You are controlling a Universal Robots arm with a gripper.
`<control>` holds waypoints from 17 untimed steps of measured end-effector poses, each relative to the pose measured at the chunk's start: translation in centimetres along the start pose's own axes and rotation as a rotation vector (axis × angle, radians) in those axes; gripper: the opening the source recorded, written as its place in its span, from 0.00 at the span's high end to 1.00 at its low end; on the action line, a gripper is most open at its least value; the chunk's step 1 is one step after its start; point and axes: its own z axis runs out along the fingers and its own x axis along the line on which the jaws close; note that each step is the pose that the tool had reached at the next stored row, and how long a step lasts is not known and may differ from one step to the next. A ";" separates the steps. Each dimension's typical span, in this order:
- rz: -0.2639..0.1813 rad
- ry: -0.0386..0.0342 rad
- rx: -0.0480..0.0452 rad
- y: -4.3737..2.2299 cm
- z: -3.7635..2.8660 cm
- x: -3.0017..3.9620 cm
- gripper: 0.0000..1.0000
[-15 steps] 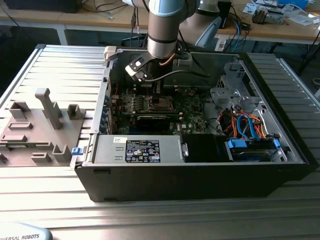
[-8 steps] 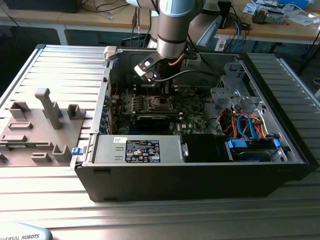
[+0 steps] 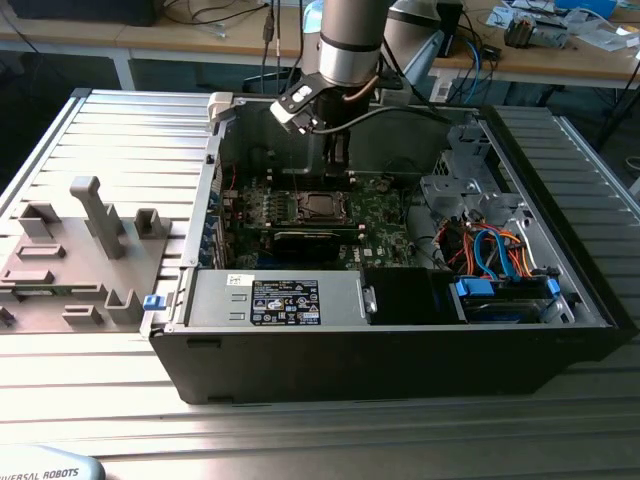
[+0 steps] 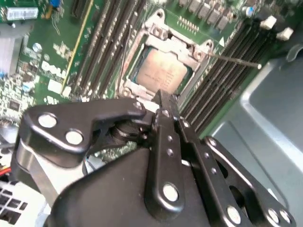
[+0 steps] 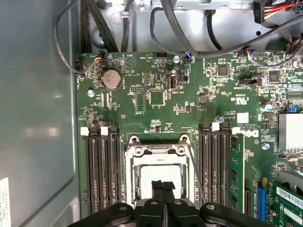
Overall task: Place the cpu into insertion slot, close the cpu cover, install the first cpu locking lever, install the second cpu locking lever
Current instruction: 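Close the cpu cover, then install the first cpu locking lever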
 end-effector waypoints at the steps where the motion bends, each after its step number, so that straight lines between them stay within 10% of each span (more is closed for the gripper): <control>1: 0.000 -0.0003 0.0001 0.00 -0.02 0.00 0.89; 6: -0.029 -0.0041 -0.0008 0.00 -0.04 -0.01 0.89; 17: -0.288 -0.0123 -0.0088 0.00 -0.03 -0.01 0.89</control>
